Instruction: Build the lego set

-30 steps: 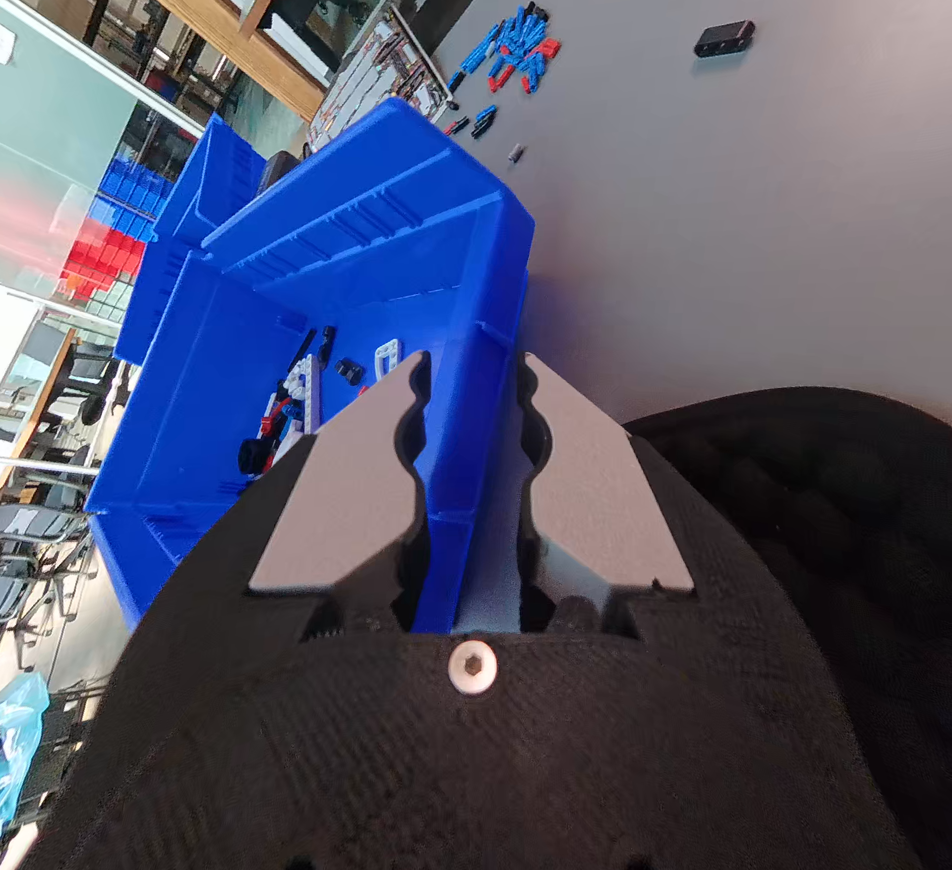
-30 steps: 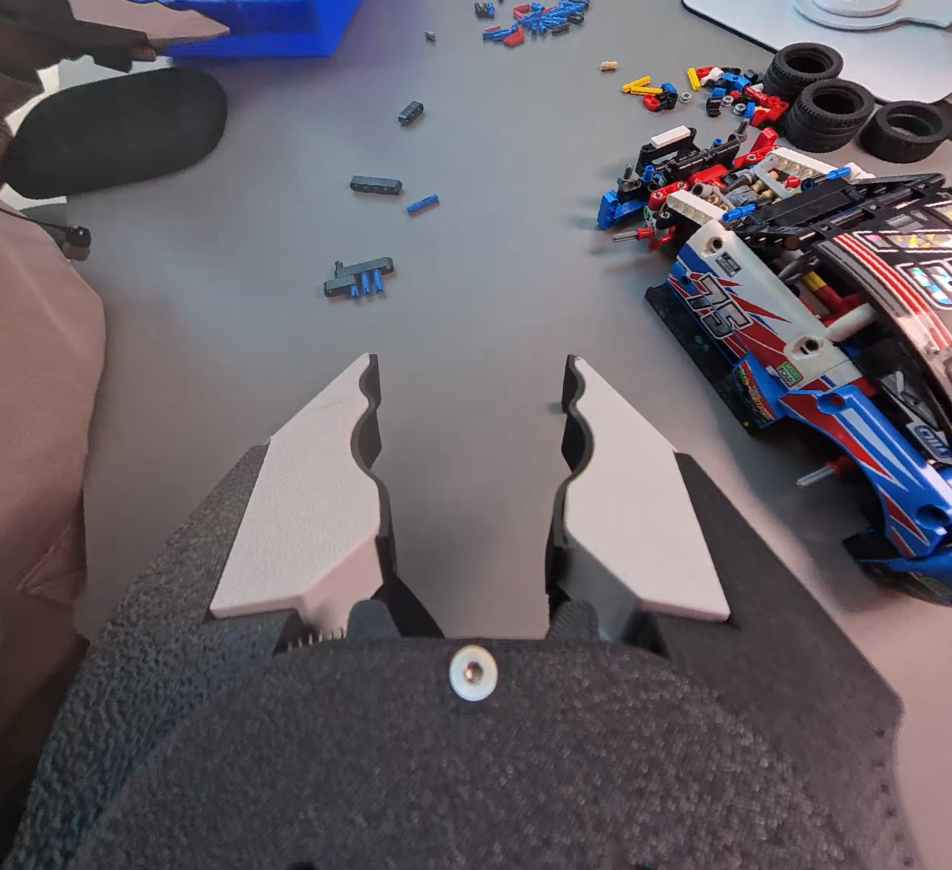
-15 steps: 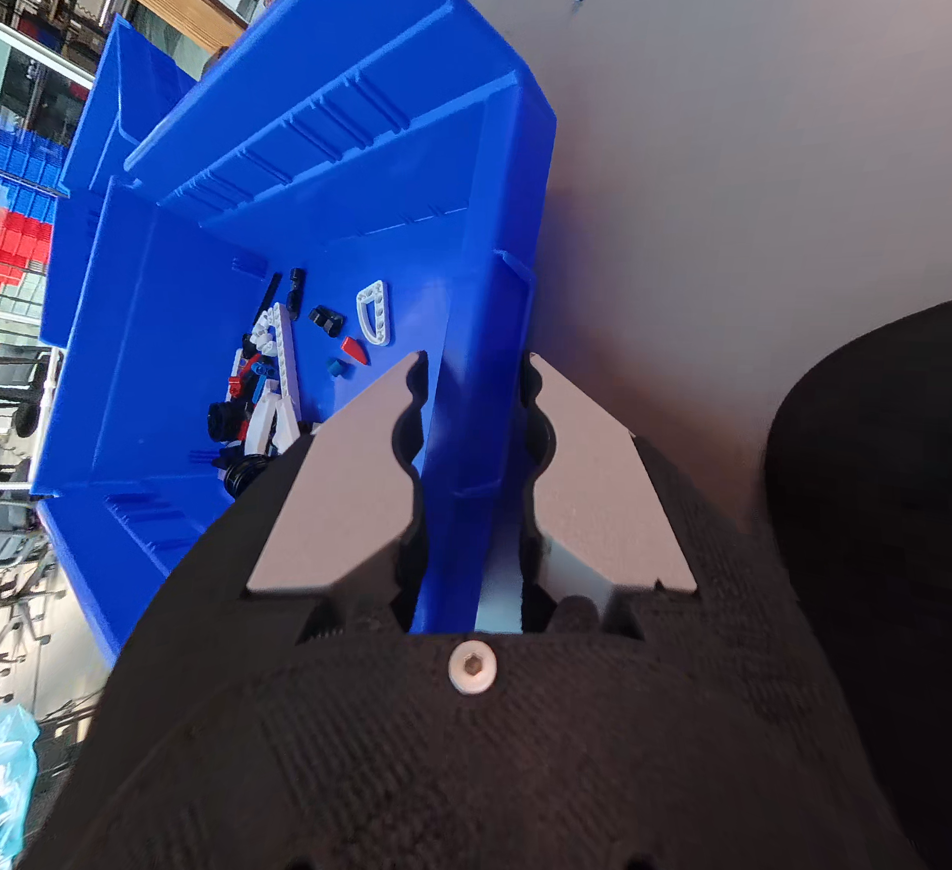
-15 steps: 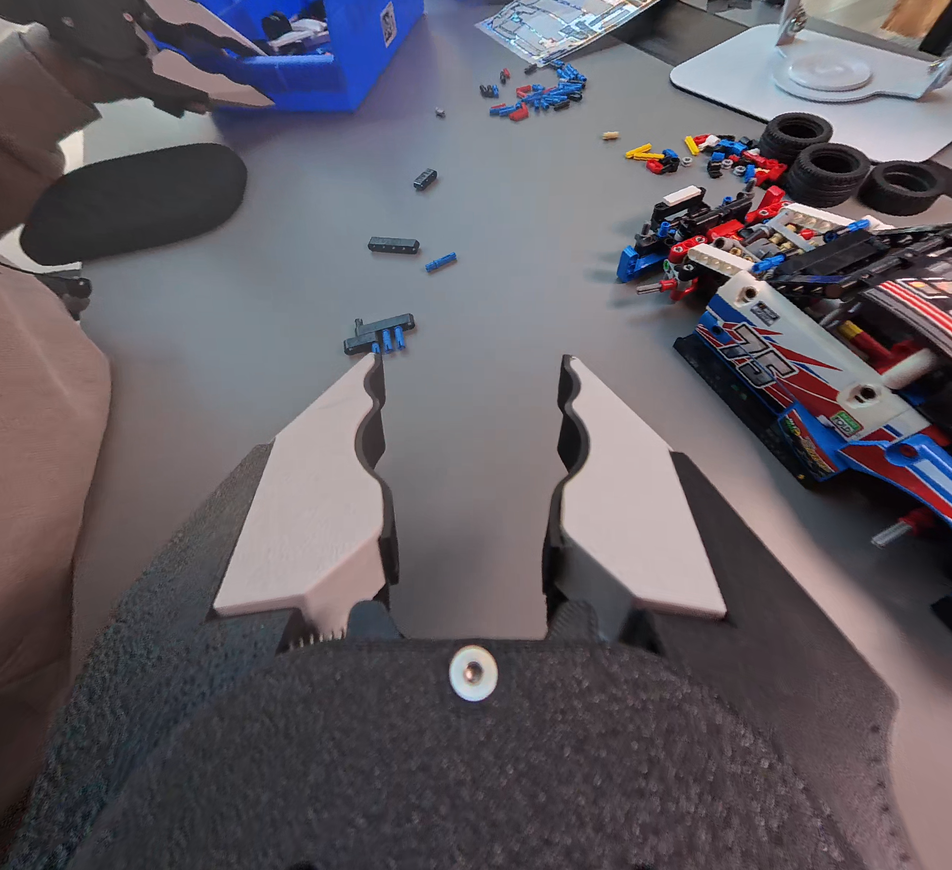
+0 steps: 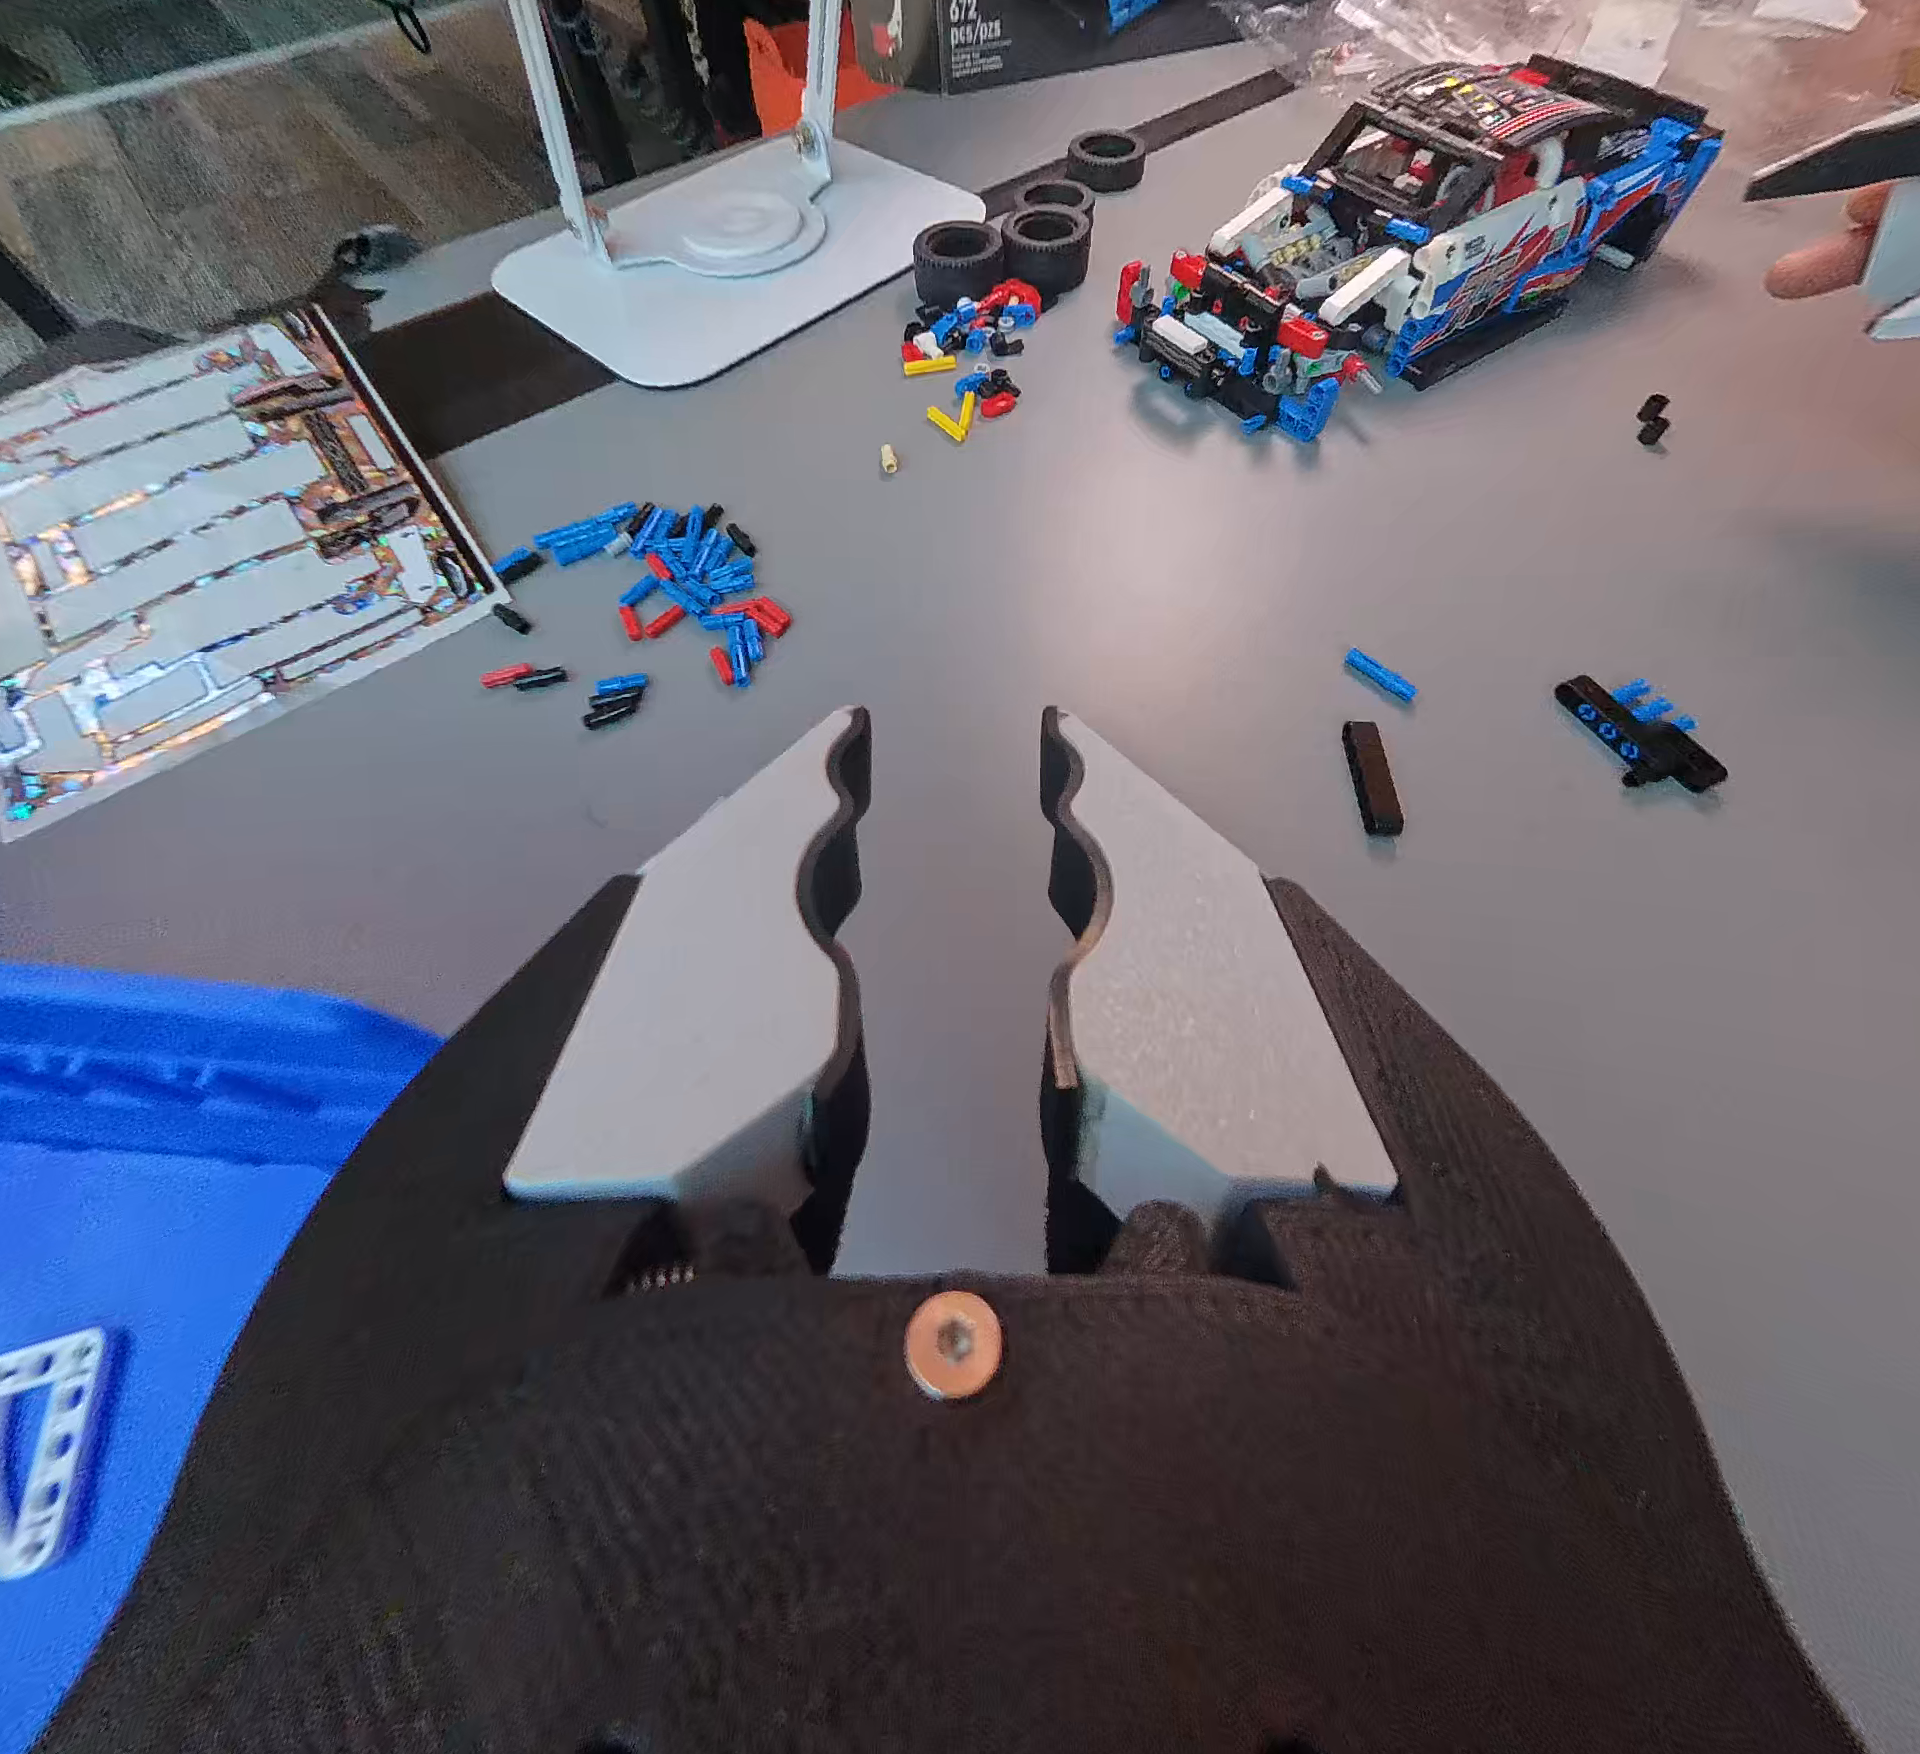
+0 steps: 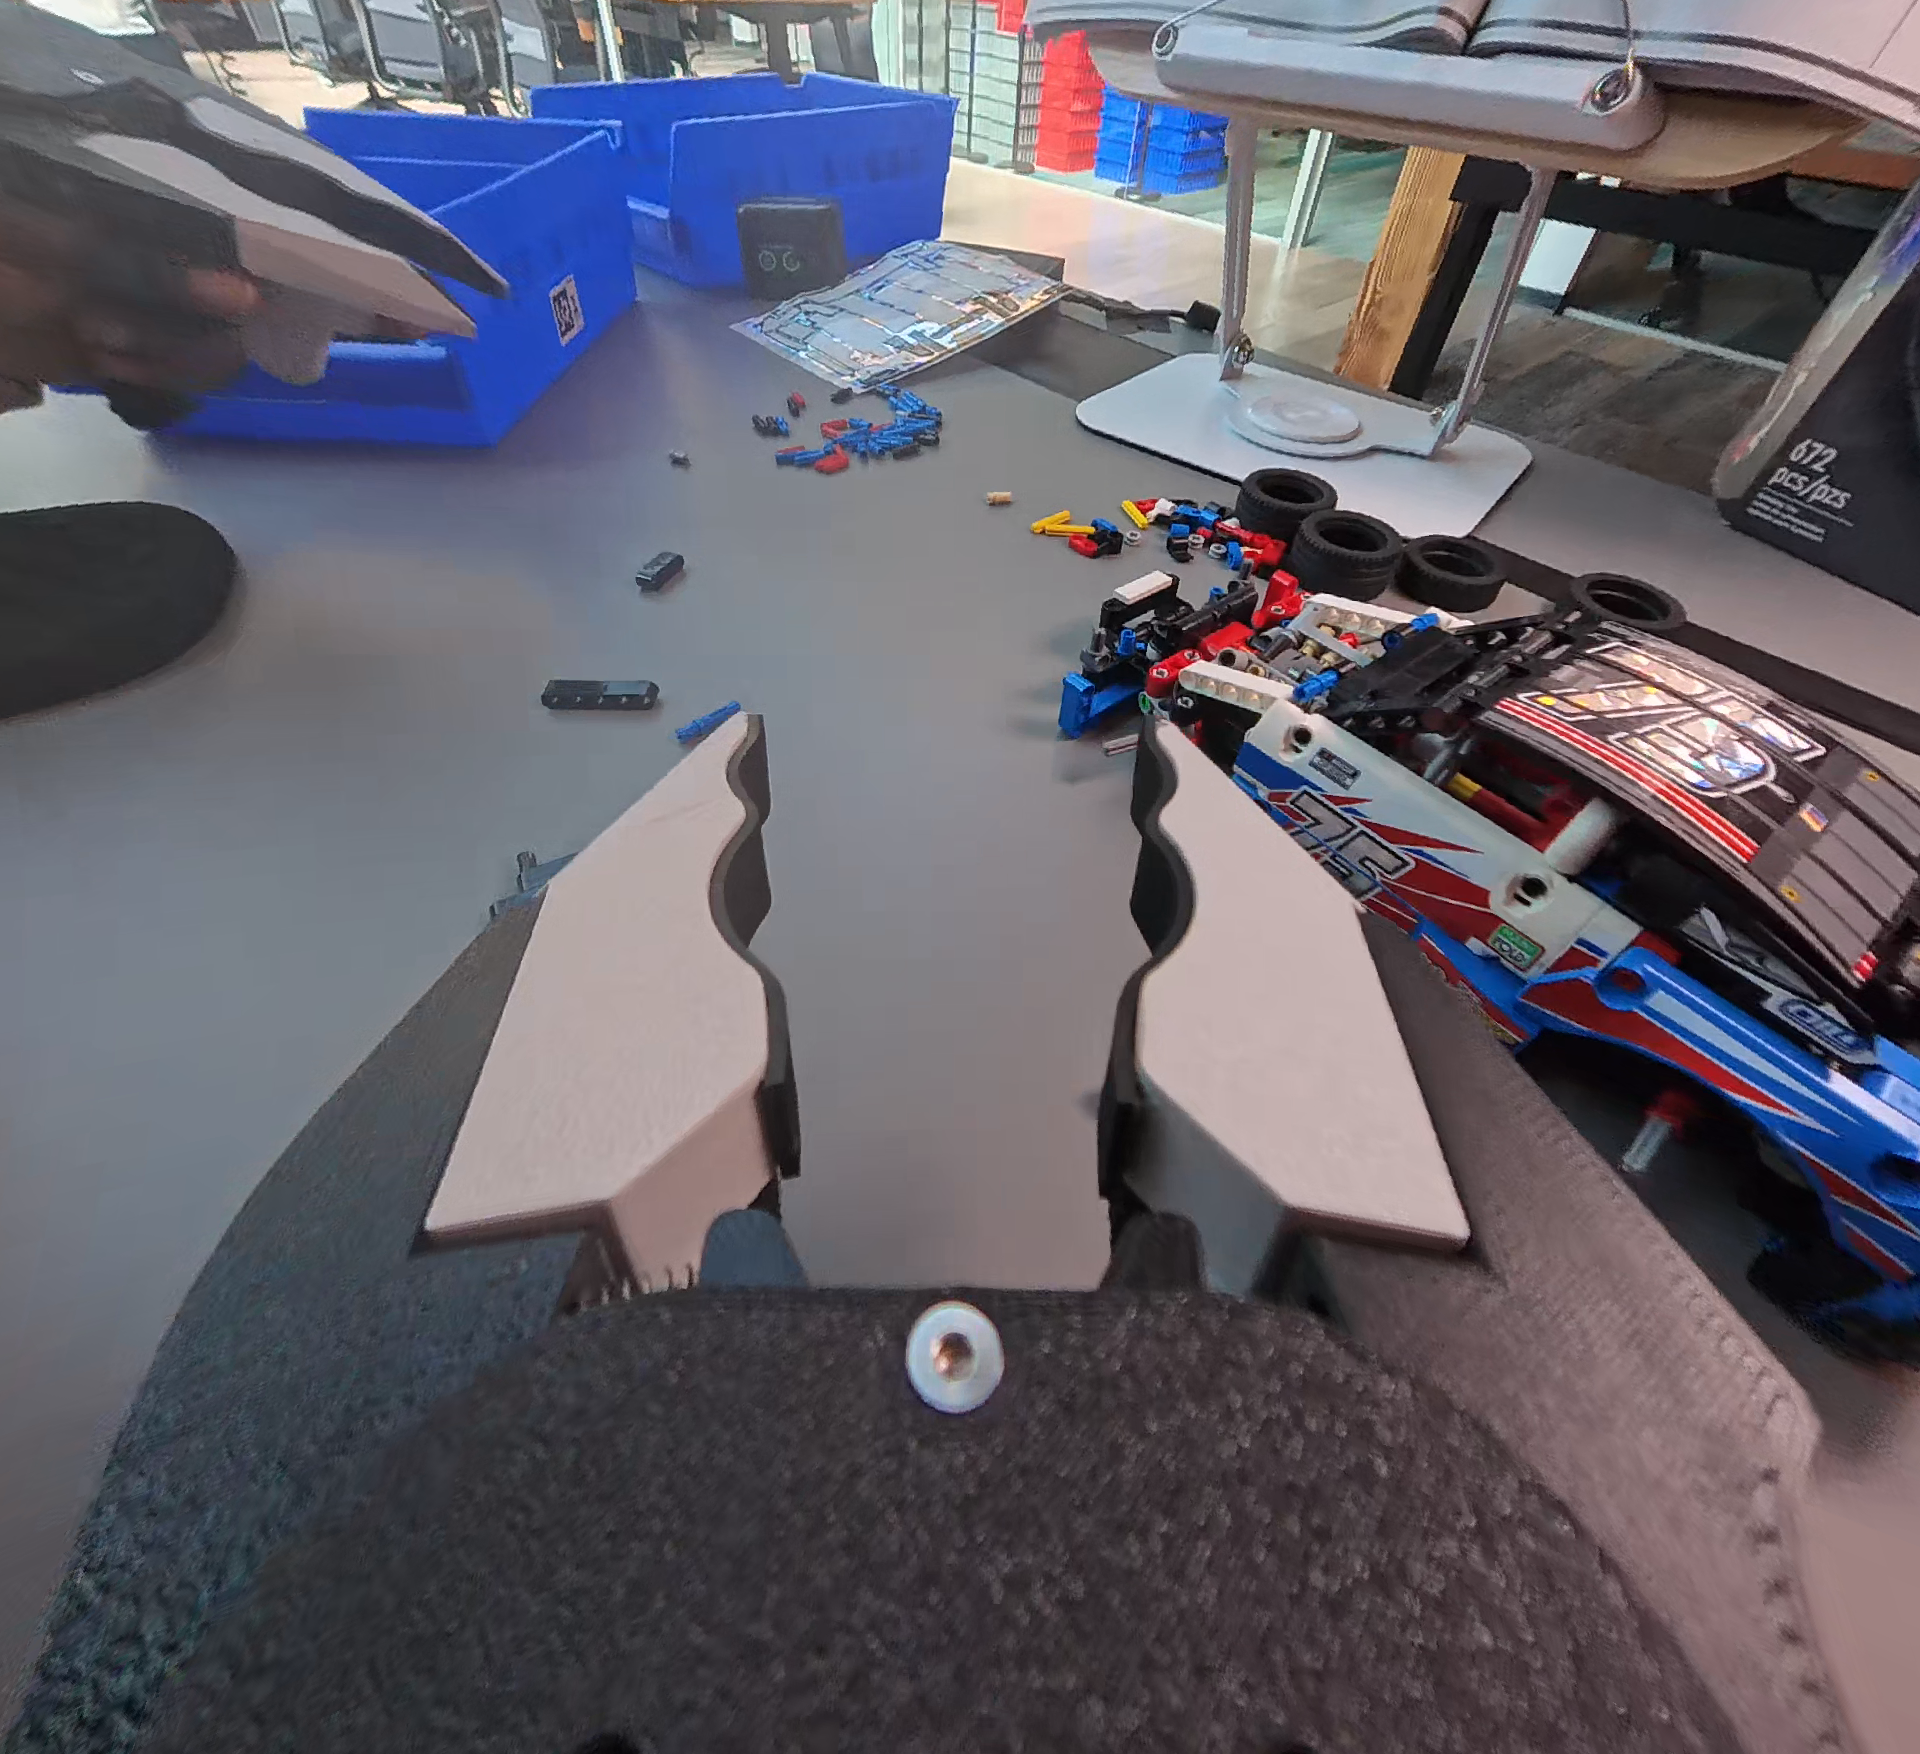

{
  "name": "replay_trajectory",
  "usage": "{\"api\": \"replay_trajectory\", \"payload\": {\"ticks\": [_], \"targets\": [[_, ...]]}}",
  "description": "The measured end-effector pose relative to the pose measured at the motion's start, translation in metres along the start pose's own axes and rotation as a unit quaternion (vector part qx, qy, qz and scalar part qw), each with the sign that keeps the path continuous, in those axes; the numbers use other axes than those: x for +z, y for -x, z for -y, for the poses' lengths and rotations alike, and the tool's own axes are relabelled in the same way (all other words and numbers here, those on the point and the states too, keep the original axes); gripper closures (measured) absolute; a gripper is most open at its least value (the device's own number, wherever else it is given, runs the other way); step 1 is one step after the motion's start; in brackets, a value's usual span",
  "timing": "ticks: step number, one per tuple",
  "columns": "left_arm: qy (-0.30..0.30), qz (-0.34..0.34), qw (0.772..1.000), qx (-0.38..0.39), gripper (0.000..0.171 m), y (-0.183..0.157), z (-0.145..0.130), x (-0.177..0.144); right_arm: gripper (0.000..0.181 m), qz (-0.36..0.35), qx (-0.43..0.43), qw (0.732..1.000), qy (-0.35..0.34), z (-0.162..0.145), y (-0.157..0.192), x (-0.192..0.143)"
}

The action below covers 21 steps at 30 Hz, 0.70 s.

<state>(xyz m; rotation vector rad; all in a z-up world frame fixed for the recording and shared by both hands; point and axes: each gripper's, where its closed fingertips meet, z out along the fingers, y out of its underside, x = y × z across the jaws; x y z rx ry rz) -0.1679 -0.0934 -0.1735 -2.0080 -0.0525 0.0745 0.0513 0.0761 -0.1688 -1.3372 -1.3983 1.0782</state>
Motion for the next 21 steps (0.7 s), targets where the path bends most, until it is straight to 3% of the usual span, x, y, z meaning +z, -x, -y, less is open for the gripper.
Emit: {"api": "replay_trajectory", "payload": {"ticks": [5, 7, 9, 11, 14, 16, 18, 21], "targets": [[-0.001, -0.019, 0.999, -0.040, 0.141, -0.007, 0.006, 0.040, 0.129, -0.006, -0.001, 0.999, -0.041, 0.000, 0.006, -0.011], [-0.005, -0.005, 0.999, -0.042, 0.142, -0.003, 0.013, 0.049, 0.149, -0.019, -0.007, 0.997, -0.074, 0.010, 0.003, -0.020], [-0.006, 0.007, 0.999, -0.039, 0.142, 0.001, 0.024, 0.056, 0.181, -0.035, -0.007, 0.995, -0.096, 0.018, -0.003, -0.025], [0.005, 0.040, 0.999, -0.024, 0.140, 0.015, 0.039, 0.061, 0.181, -0.043, -0.003, 0.995, -0.092, 0.017, -0.007, -0.026], [0.060, 0.117, 0.991, 0.014, 0.129, 0.063, 0.065, 0.071, 0.174, -0.042, 0.004, 0.995, -0.086, 0.014, -0.006, -0.027], [0.115, 0.172, 0.978, 0.018, 0.118, 0.112, 0.074, 0.090, 0.170, -0.041, 0.003, 0.996, -0.081, 0.013, -0.005, -0.026], [0.163, 0.200, 0.966, -0.023, 0.103, 0.157, 0.069, 0.119, 0.168, -0.037, -0.003, 0.996, -0.076, 0.012, -0.002, -0.025], [0.227, 0.238, 0.940, -0.090, 0.084, 0.211, 0.039, 0.161, 0.167, -0.038, -0.024, 0.996, -0.071, 0.012, 0.001, -0.026]]}}
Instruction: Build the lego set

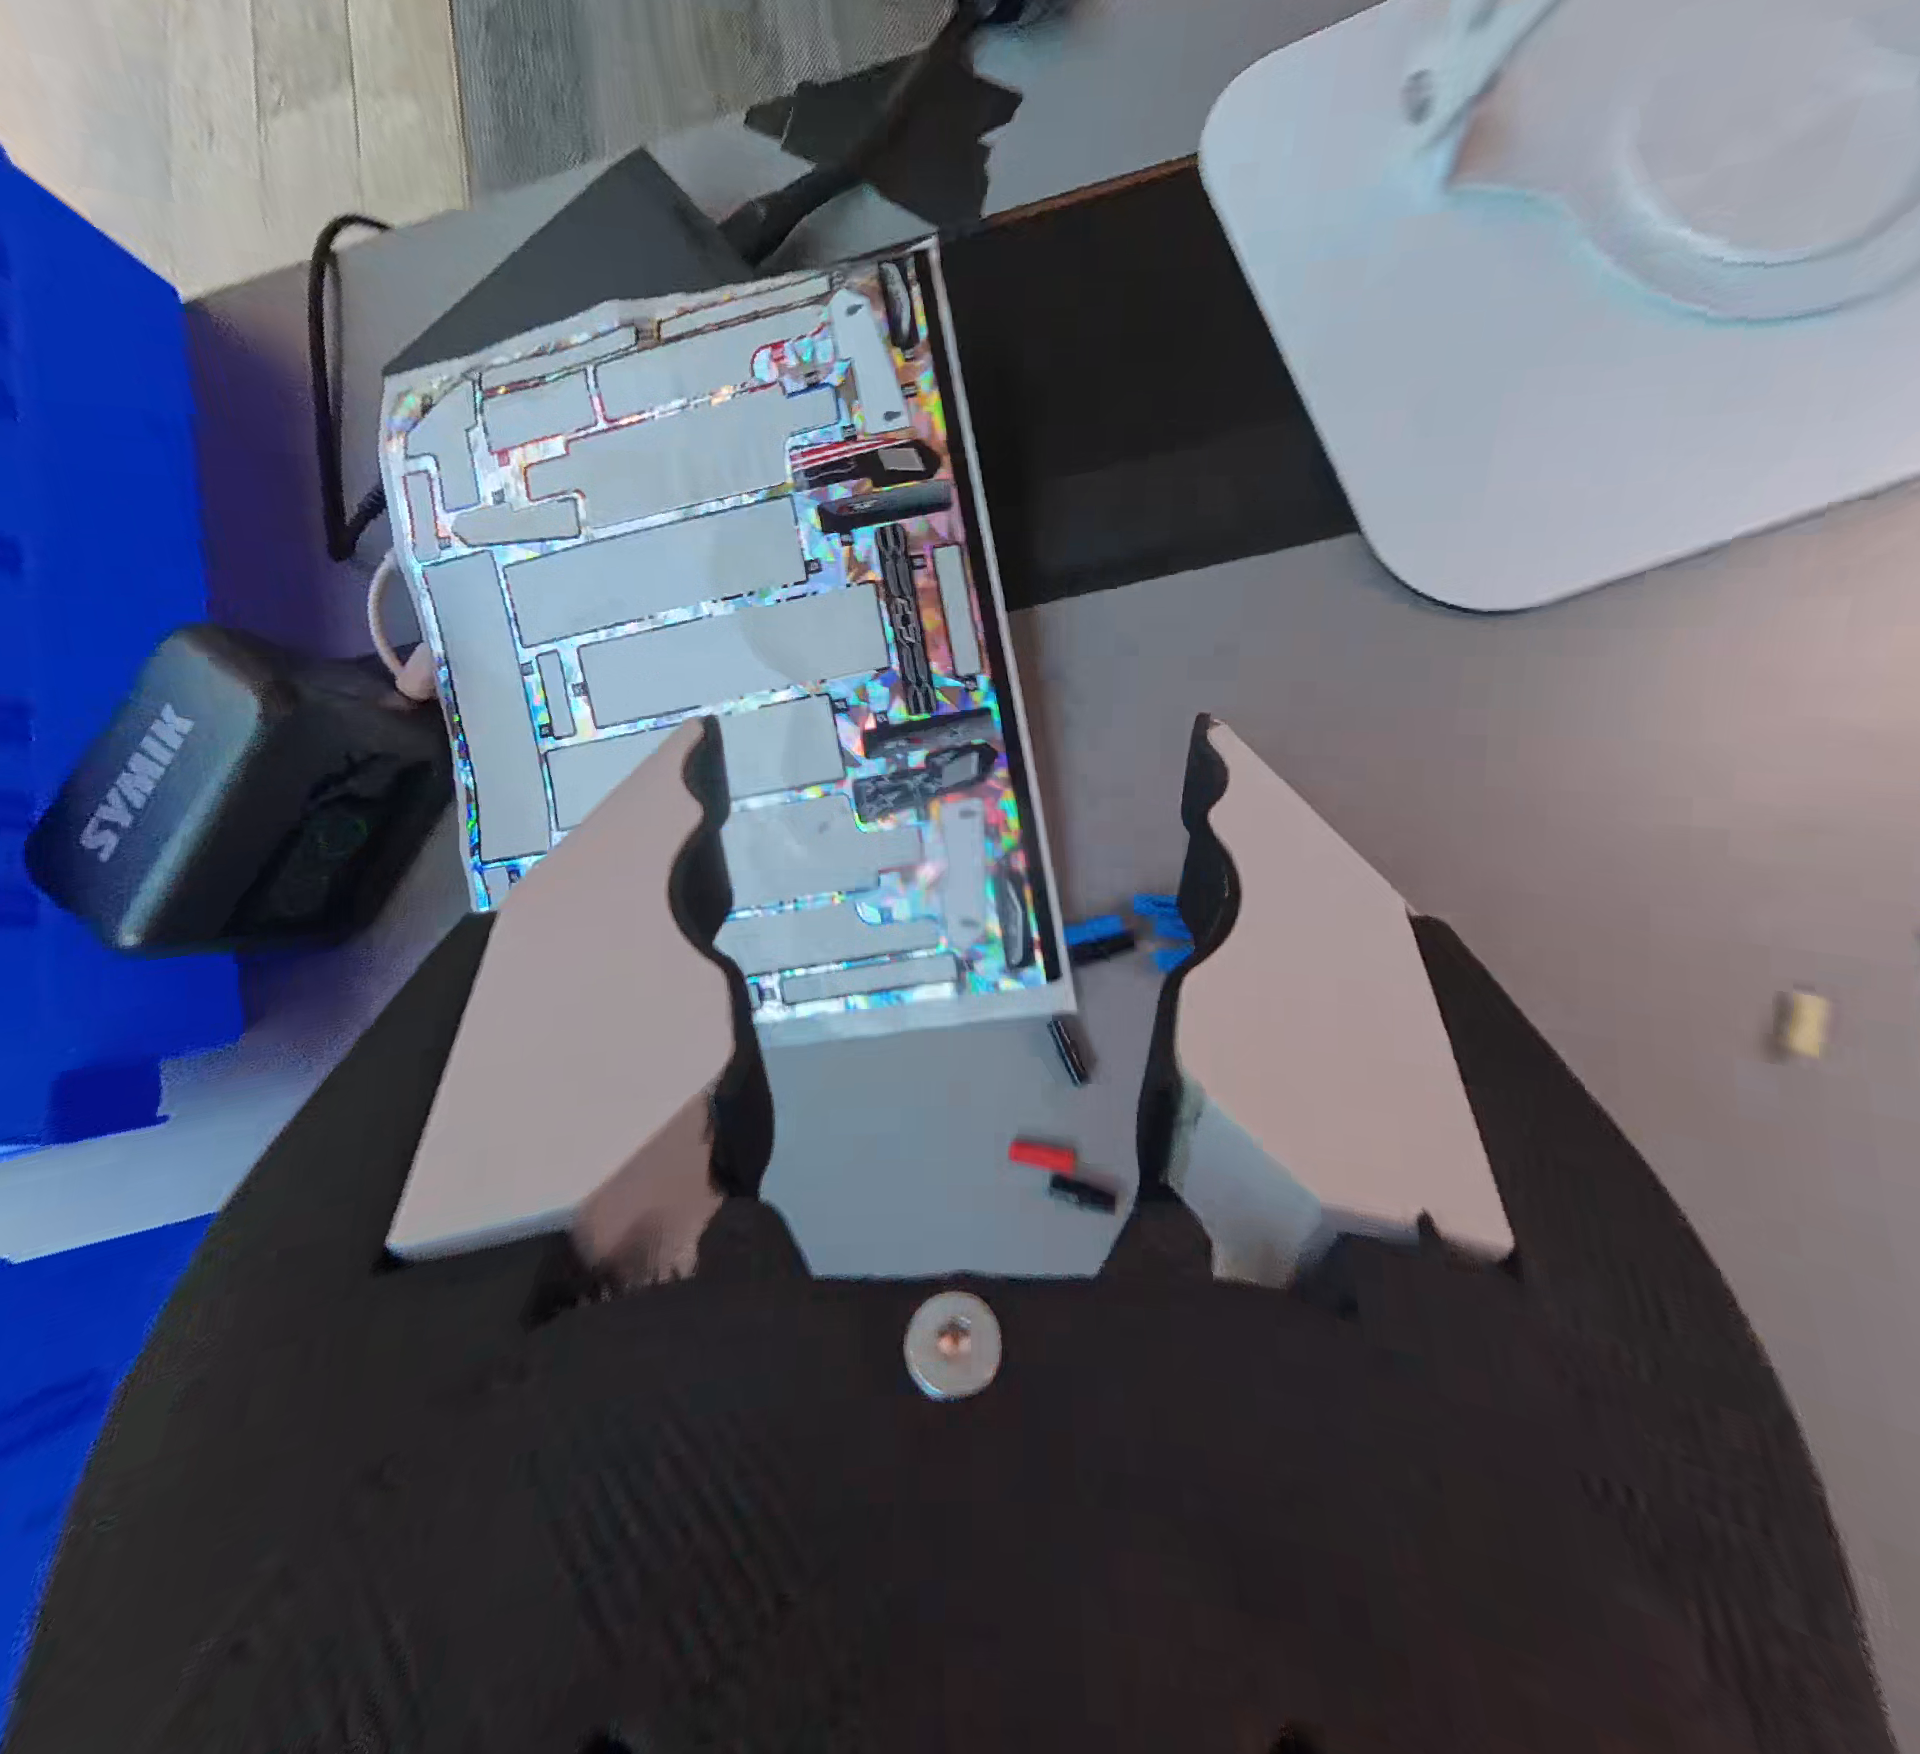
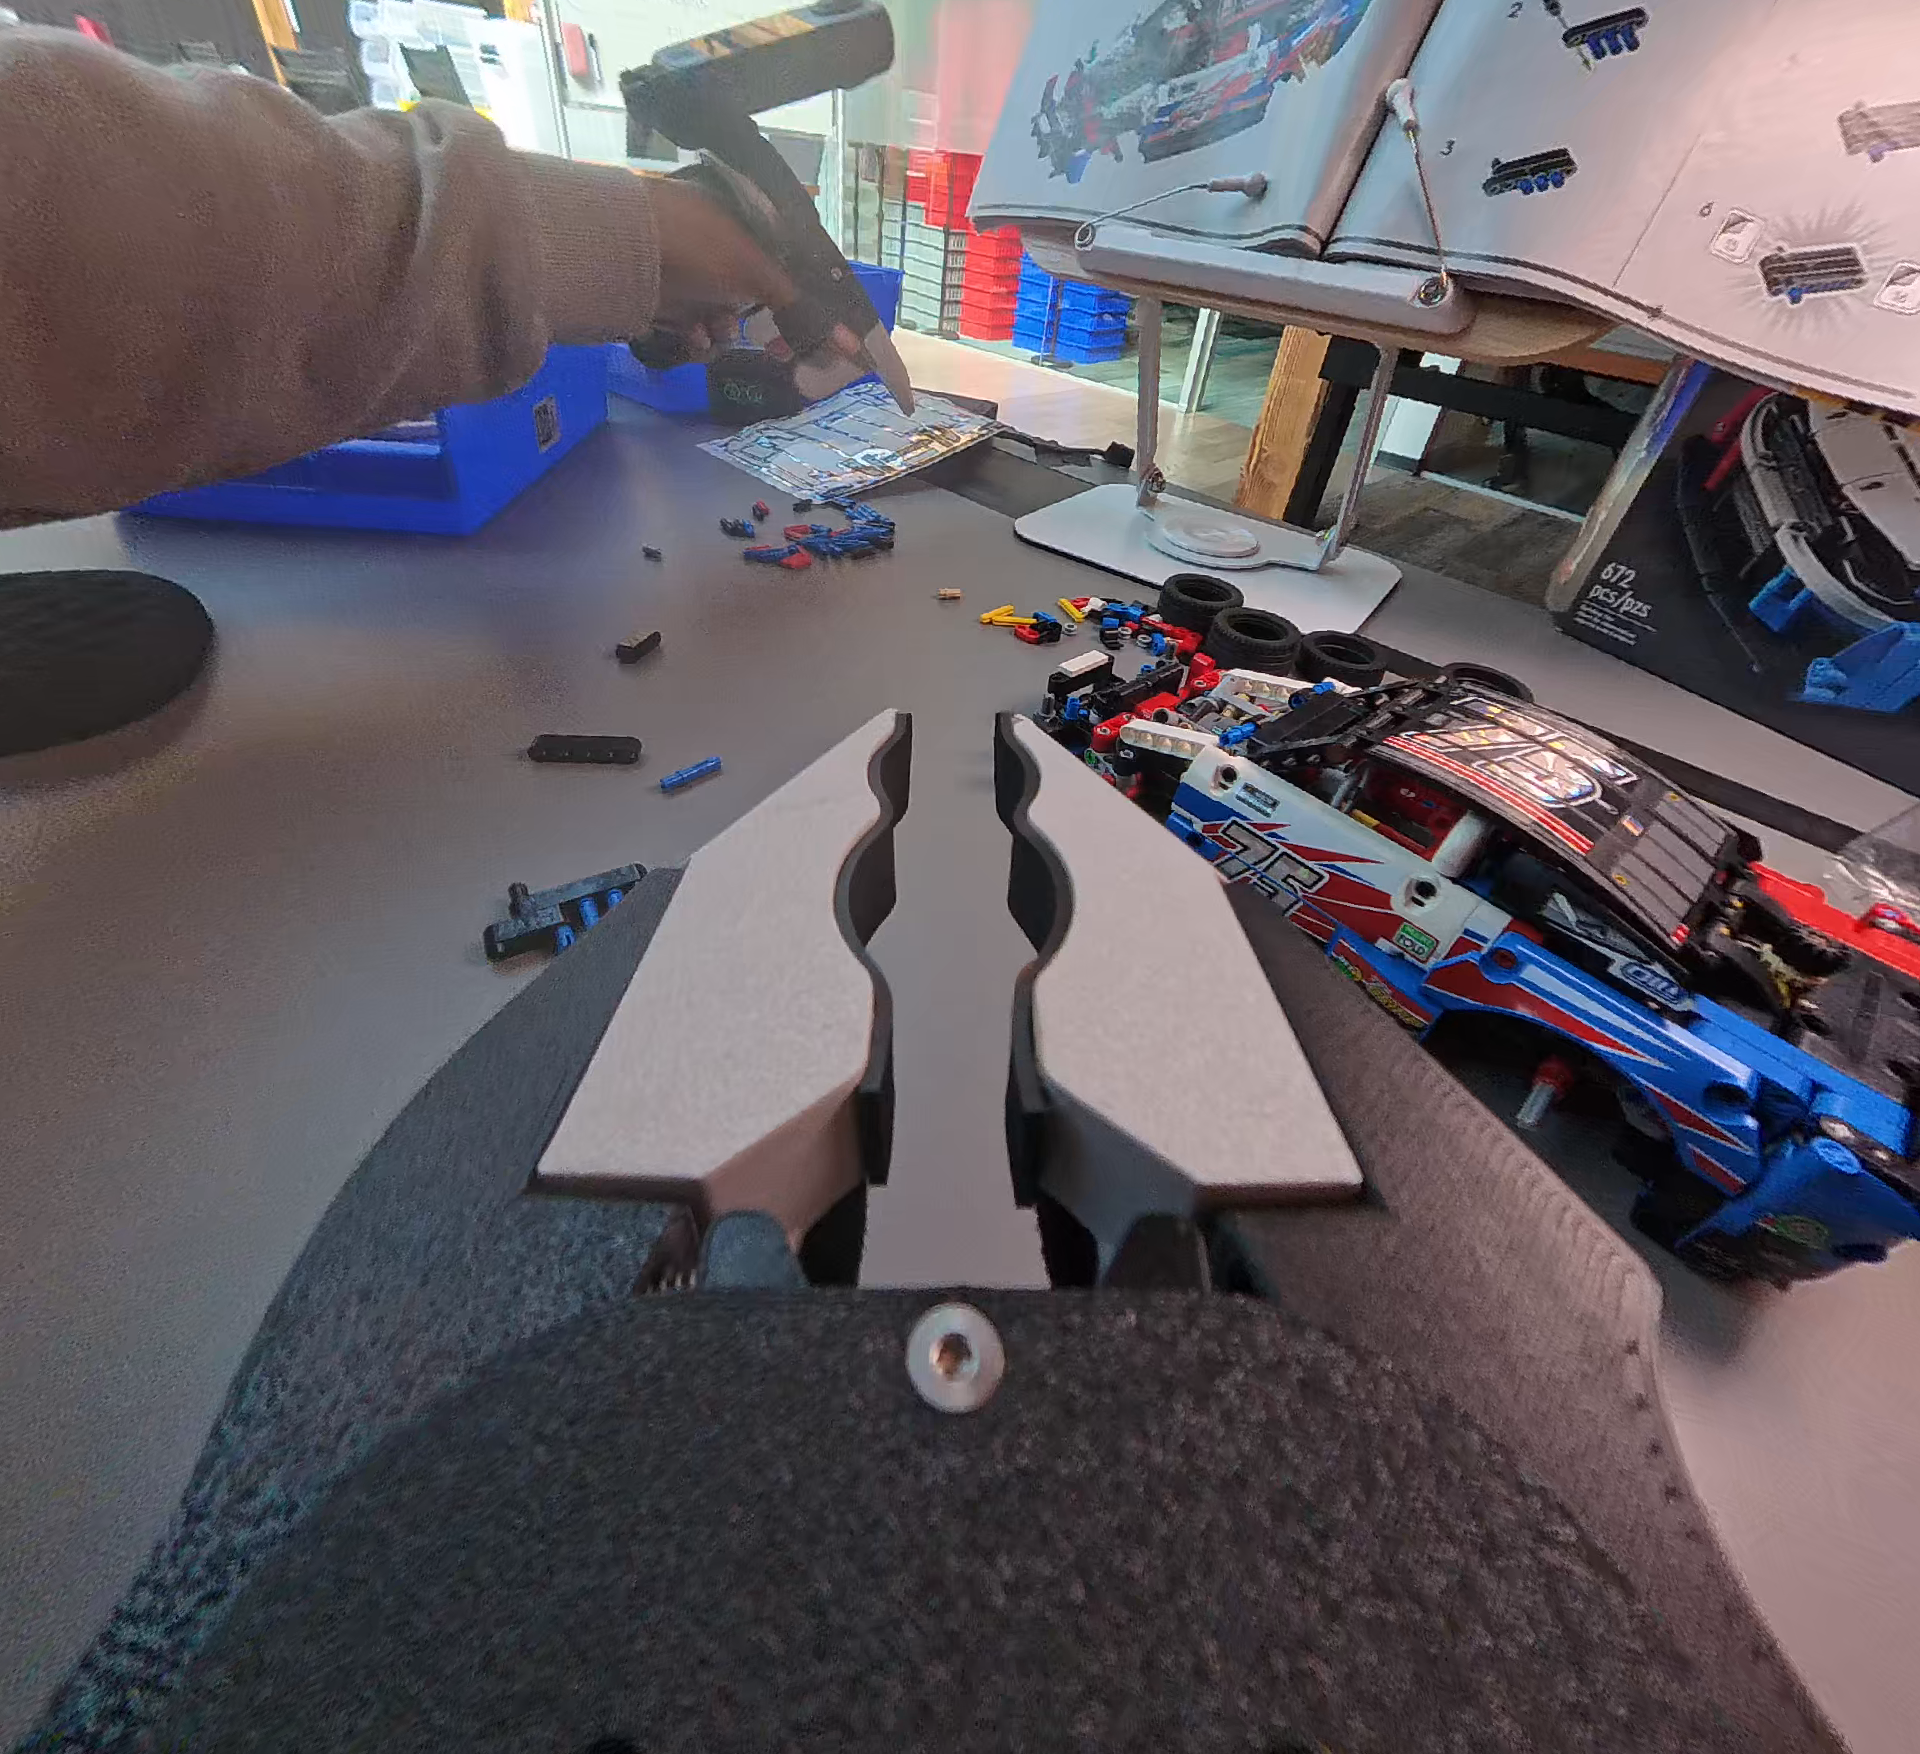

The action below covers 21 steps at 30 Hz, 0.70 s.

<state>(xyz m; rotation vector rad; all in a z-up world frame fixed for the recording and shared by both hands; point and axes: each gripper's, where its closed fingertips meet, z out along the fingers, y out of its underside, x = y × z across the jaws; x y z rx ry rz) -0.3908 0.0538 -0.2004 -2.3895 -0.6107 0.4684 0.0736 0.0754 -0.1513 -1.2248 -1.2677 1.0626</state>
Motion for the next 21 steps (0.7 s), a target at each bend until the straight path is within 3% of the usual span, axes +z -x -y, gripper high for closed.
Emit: {"api": "replay_trajectory", "payload": {"ticks": [4, 6, 9, 12, 18, 21], "targets": [[0.064, 0.046, 0.997, -0.008, 0.076, 0.013, -0.018, 0.057, 0.169, -0.020, -0.036, 0.999, 0.011, -0.003, -0.004, -0.002], [0.033, 0.062, 0.997, -0.013, 0.111, 0.016, -0.009, 0.060, 0.169, -0.026, -0.044, 0.999, 0.015, -0.004, -0.006, -0.003], [0.028, 0.074, 0.996, 0.040, 0.171, 0.015, -0.007, 0.054, 0.169, -0.025, -0.042, 0.999, 0.017, -0.005, -0.007, -0.003], [0.025, 0.059, 0.997, 0.052, 0.171, 0.022, -0.001, 0.036, 0.169, -0.021, -0.043, 0.999, 0.021, -0.006, -0.005, -0.002], [-0.032, 0.027, 0.998, 0.038, 0.171, 0.062, 0.052, -0.045, 0.170, -0.016, -0.059, 0.998, 0.026, -0.007, -0.002, -0.002], [-0.042, 0.028, 0.998, 0.033, 0.171, 0.077, 0.065, -0.066, 0.170, -0.011, -0.065, 0.998, 0.026, -0.006, 0.002, -0.002]]}}
